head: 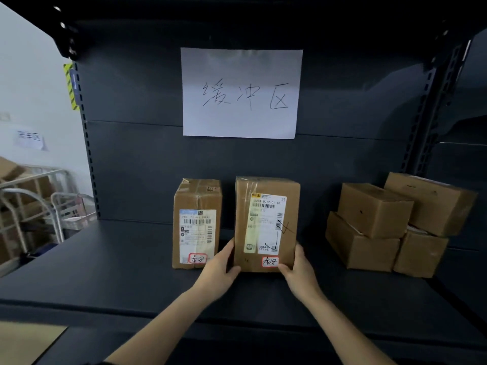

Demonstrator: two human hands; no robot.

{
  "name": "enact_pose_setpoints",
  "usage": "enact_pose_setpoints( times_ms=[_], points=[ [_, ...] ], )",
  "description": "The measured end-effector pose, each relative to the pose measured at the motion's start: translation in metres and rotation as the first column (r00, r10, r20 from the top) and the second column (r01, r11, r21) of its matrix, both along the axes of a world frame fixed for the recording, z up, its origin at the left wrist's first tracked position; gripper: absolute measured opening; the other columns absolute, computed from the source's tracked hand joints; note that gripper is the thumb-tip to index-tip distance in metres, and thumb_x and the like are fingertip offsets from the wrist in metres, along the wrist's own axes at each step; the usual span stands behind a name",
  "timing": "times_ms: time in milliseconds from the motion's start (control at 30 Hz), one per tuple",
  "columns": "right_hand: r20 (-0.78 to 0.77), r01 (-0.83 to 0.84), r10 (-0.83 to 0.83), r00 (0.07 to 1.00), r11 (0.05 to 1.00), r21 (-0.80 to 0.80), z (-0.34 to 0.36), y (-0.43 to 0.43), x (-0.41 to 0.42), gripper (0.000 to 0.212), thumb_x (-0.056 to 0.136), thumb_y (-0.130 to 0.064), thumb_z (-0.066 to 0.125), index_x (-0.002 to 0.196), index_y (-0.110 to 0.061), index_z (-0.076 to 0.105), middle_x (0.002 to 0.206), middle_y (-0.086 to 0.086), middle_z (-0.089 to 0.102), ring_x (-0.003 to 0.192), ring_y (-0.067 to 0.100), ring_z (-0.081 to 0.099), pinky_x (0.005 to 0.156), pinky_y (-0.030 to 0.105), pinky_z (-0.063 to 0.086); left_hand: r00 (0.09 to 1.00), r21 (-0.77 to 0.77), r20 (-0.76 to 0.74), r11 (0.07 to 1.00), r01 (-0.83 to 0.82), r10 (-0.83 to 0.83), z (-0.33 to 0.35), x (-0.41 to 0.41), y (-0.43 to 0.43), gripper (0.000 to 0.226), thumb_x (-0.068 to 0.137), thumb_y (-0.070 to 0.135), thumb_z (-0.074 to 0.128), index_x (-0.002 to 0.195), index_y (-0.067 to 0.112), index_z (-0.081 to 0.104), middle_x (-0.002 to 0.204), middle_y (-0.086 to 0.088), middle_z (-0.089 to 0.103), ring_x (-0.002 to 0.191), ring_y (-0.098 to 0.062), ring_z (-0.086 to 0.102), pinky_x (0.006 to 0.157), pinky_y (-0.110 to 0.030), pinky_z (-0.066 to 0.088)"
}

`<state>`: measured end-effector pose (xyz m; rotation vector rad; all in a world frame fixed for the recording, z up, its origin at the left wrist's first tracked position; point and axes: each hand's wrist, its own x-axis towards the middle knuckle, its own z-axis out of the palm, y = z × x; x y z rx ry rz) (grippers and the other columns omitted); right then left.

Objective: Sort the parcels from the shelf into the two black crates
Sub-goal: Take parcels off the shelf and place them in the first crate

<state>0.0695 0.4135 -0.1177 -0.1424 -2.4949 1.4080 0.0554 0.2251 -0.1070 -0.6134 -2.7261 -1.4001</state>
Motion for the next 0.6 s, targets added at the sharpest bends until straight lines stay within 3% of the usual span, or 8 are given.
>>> enact_pose_setpoints(
  times_ms=[167, 267, 367, 433, 500, 600],
  points=[
    [0.005, -0.041, 0.041, 0.999, 0.999, 0.0, -0.004, -0.017, -0.016, 0.064, 0.09, -0.005, 0.056, 0.144, -0.018, 0.024, 0.138, 0.003, 0.047, 0.129, 0.018, 0.043, 0.105, 0.028, 0.034, 0.992, 0.049, -0.005, 0.991, -0.125, 0.125, -0.009, 0.01, -0.038, 0.057, 0.09, 0.014, 0.059, 0.14, 0.02, 0.032, 0.125, 0.006, 0.046, 0.124, -0.012, 0.045, 0.103, -0.023, 0.037],
    [0.008, -0.057, 0.058, 0.998, 0.998, -0.005, -0.005, -0.022, -0.024, 0.062, 0.09, -0.006, 0.055, 0.144, -0.017, 0.025, 0.138, 0.004, 0.048, 0.129, 0.02, 0.044, 0.105, 0.03, 0.034, 0.955, 0.108, -0.104, 0.958, -0.267, 0.278, -0.013, 0.011, -0.069, 0.028, 0.085, 0.01, 0.064, 0.102, 0.028, 0.049, 0.098, 0.006, 0.059, 0.092, -0.004, 0.059, 0.085, -0.017, 0.049],
    [0.032, -0.062, 0.062, 0.998, 0.998, -0.01, -0.004, -0.024, -0.031, 0.062, 0.09, -0.007, 0.055, 0.144, -0.015, 0.025, 0.138, 0.005, 0.048, 0.128, 0.021, 0.044, 0.105, 0.031, 0.034, 0.907, 0.087, -0.157, 0.92, -0.382, 0.392, -0.016, 0.0, -0.095, 0.029, 0.079, 0.009, 0.068, 0.083, 0.026, 0.044, 0.086, 0.001, 0.056, 0.082, -0.017, 0.058, 0.067, -0.016, 0.043],
    [0.047, -0.06, 0.061, 0.997, 0.998, -0.01, -0.003, -0.024, -0.036, 0.062, 0.09, -0.008, 0.056, 0.144, -0.014, 0.025, 0.138, 0.006, 0.048, 0.128, 0.022, 0.044, 0.105, 0.031, 0.034, 0.89, 0.023, -0.16, 0.903, -0.429, 0.427, -0.016, -0.009, -0.105, 0.031, 0.077, 0.014, 0.072, 0.093, 0.017, 0.046, 0.094, -0.002, 0.054, 0.089, -0.02, 0.055, 0.067, -0.02, 0.04],
    [0.059, -0.06, 0.061, 0.996, 0.998, -0.016, -0.002, -0.024, -0.038, 0.062, 0.091, -0.008, 0.055, 0.144, -0.013, 0.025, 0.138, 0.006, 0.048, 0.129, 0.022, 0.044, 0.105, 0.031, 0.034, 0.899, -0.061, -0.117, 0.9, -0.431, 0.422, -0.017, -0.021, -0.111, 0.048, 0.077, 0.019, 0.073, 0.115, 0.011, 0.046, 0.114, -0.005, 0.052, 0.105, -0.021, 0.052, 0.081, -0.024, 0.042],
    [0.071, -0.053, 0.054, 0.996, 0.998, -0.026, -0.002, -0.024, -0.041, 0.062, 0.09, -0.007, 0.056, 0.144, -0.013, 0.025, 0.137, 0.006, 0.049, 0.128, 0.022, 0.044, 0.106, 0.032, 0.034, 0.936, -0.13, -0.03, 0.927, -0.352, 0.352, -0.018, -0.036, -0.114, 0.077, 0.076, 0.021, 0.073, 0.14, 0.011, 0.03, 0.138, -0.006, 0.044, 0.127, -0.022, 0.044, 0.102, -0.032, 0.038]
  ],
)
